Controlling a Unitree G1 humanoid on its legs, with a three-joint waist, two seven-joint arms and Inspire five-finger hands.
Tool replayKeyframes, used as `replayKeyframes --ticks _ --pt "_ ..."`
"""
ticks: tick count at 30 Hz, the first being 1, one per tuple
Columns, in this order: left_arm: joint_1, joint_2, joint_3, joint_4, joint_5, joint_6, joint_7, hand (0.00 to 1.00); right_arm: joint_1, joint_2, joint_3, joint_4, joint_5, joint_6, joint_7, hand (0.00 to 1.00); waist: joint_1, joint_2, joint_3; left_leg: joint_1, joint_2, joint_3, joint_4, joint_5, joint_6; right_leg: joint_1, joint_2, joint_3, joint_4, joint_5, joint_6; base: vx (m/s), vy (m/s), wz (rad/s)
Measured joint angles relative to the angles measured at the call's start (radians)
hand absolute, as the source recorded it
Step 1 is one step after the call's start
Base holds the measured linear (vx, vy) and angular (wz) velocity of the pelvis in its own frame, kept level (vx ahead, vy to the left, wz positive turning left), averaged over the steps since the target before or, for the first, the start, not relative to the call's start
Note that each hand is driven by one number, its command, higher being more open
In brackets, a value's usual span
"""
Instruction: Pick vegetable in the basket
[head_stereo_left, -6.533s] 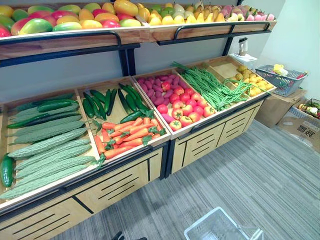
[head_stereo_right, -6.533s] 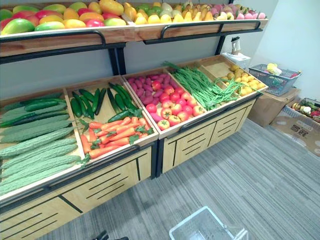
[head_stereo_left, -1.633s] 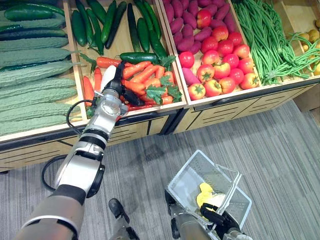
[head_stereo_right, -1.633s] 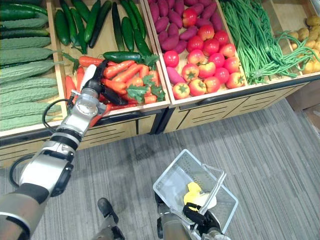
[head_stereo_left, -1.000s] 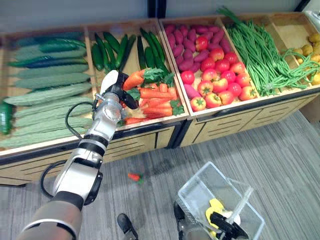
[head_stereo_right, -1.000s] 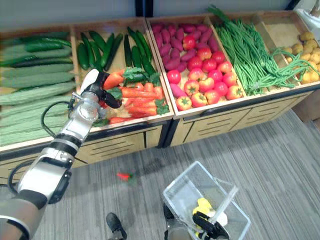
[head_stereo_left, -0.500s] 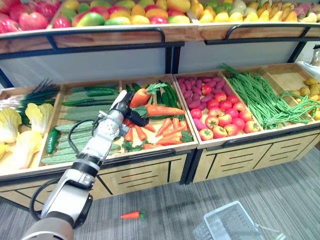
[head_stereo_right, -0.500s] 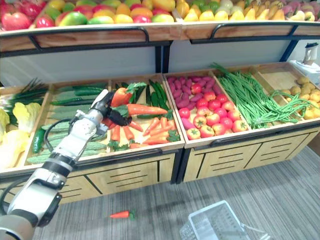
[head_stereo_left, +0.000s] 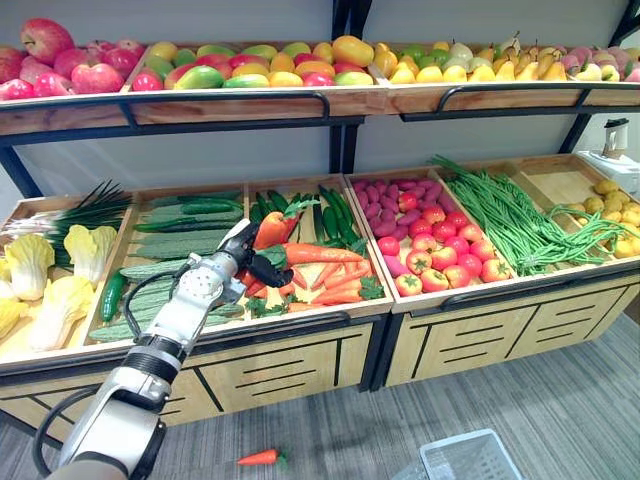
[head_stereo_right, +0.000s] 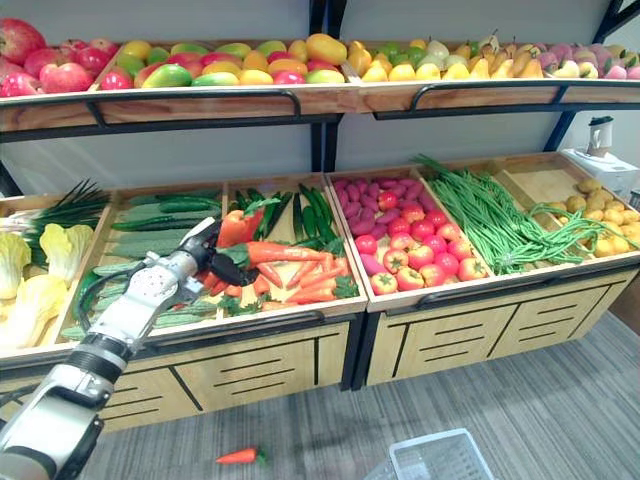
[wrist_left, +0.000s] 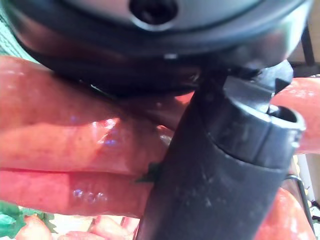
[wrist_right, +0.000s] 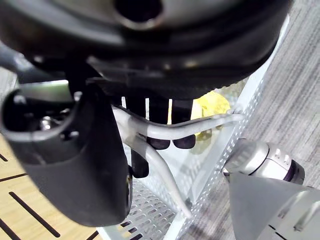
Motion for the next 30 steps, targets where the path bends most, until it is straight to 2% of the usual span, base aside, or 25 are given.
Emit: replayKeyframes --ticks 4,6,8,10,12,13,14,15,16,20,23,26,29,30 --pt "0.0 0.004 -0.003 -0.026 -0.041 0.001 0.001 0.0 -0.003 -0.004 -0.001 0.03 0.022 0.001 -0.008 0.0 -0.021 -0.003 -0.005 0.001 -0.002 -0.001 0.0 -0.002 -0.002 -0.009 0.002 0.013 0.014 -0.015 0.001 -0.02 0.02 -0.02" --pt "0.0 0.019 -0.019 -0.057 -0.063 0.002 0.005 0.0 -0.005 -0.007 -0.002 0.037 0.039 0.001 -0.008 0.0 -0.026 -0.005 -0.006 0.007 -0.002 0.018 0.001 -0.002 -0.003 -0.022 0.01 0.052 0.012 -0.014 0.003 -0.01 0.01 -0.34" --pt "0.001 0.023 -0.026 -0.088 -0.089 0.016 0.025 0.0 -0.012 -0.014 -0.004 0.039 0.039 0.0 -0.001 0.0 -0.028 -0.011 -0.008 0.035 -0.006 0.034 0.007 -0.017 -0.022 -0.028 0.024 0.132 0.011 -0.012 0.004 0.01 0.012 -0.84" --pt "0.004 0.042 -0.024 -0.113 -0.107 0.025 0.051 0.0 -0.04 -0.034 -0.01 0.04 0.038 -0.001 0.016 0.0 -0.019 -0.016 -0.011 0.077 -0.01 -0.028 0.008 -0.053 -0.04 -0.046 0.042 0.226 0.01 -0.001 0.007 0.07 0.033 -1.36" --pt "-0.001 0.049 -0.012 -0.147 -0.112 0.023 0.076 0.0 -0.079 -0.047 -0.044 0.035 0.038 -0.005 0.027 0.0 -0.031 -0.029 -0.003 0.073 -0.012 -0.065 0.093 -0.131 -0.036 -0.059 0.049 0.312 0.013 0.018 0.022 0.08 0.046 -1.33" --pt "0.002 0.047 -0.012 -0.165 -0.128 0.023 0.078 0.0 -0.089 -0.056 -0.048 0.031 0.038 -0.004 0.027 0.0 -0.027 -0.041 0.005 0.057 -0.003 -0.148 0.193 -0.203 -0.027 -0.058 0.06 0.364 0.017 0.029 0.02 0.02 0.035 -1.14" --pt "0.001 0.044 -0.012 -0.169 -0.138 0.023 0.078 0.0 -0.09 -0.06 -0.046 0.022 0.038 -0.001 0.028 0.0 -0.023 -0.038 0.008 0.043 0.004 -0.202 0.247 -0.246 -0.027 -0.058 0.069 0.385 0.02 0.03 0.023 0.0 0.065 -1.33" --pt "0.002 0.043 -0.012 -0.189 -0.146 0.023 0.078 0.0 -0.09 -0.067 -0.041 -0.01 0.038 0.0 0.033 0.0 -0.019 -0.024 0.023 0.023 0.013 -0.288 0.33 -0.319 -0.042 -0.058 0.09 0.425 0.032 0.032 0.027 -0.04 0.13 -1.16" --pt "0.001 0.042 -0.012 -0.222 -0.15 0.023 0.078 0.0 -0.084 -0.072 -0.041 -0.04 0.038 0.0 0.038 0.0 -0.019 -0.013 0.036 0.022 0.017 -0.302 0.374 -0.373 -0.052 -0.059 0.101 0.458 0.04 0.032 0.039 -0.07 0.204 -1.08" --pt "0.002 0.04 -0.016 -0.346 -0.15 0.021 0.068 0.0 -0.011 -0.039 -0.024 -0.176 0.039 0.001 0.04 0.0 -0.014 -0.027 0.058 0.024 0.005 -0.222 0.455 -0.44 -0.025 -0.066 0.082 0.511 0.045 0.032 0.047 -0.07 0.169 -0.53" --pt "0.002 0.048 -0.016 -0.407 -0.162 0.014 0.059 0.0 0.041 -0.038 0.011 -0.306 0.038 0.005 0.045 0.0 -0.005 -0.029 0.066 0.031 0.001 -0.169 0.484 -0.47 -0.011 -0.079 0.06 0.504 0.039 0.034 0.043 -0.03 0.12 -0.51" --pt "0.002 0.06 -0.015 -0.456 -0.16 0.012 0.022 0.0 0.079 -0.04 0.013 -0.42 0.029 0.036 0.056 0.0 0.011 -0.034 0.071 0.06 0.007 -0.129 0.476 -0.48 -0.006 -0.09 0.022 0.374 0.052 0.043 0.027 0.02 0.083 -0.34" --pt "0.003 0.083 -0.014 -0.493 -0.157 0.002 -0.002 0.0 0.09 -0.051 0.013 -0.496 0.031 0.041 0.064 0.0 0.013 -0.031 0.071 0.066 0.015 -0.125 0.459 -0.477 -0.018 -0.11 0.032 0.354 0.075 0.047 0.036 0.08 0.01 -0.08" --pt "0.008 0.089 -0.014 -0.511 -0.158 0.0 -0.003 0.0 0.102 -0.064 0.014 -0.571 0.031 0.052 0.064 0.0 0.014 -0.018 0.072 0.074 0.021 -0.126 0.439 -0.469 -0.031 -0.11 0.04 0.342 0.069 0.052 0.044 0.13 -0.025 -0.04"
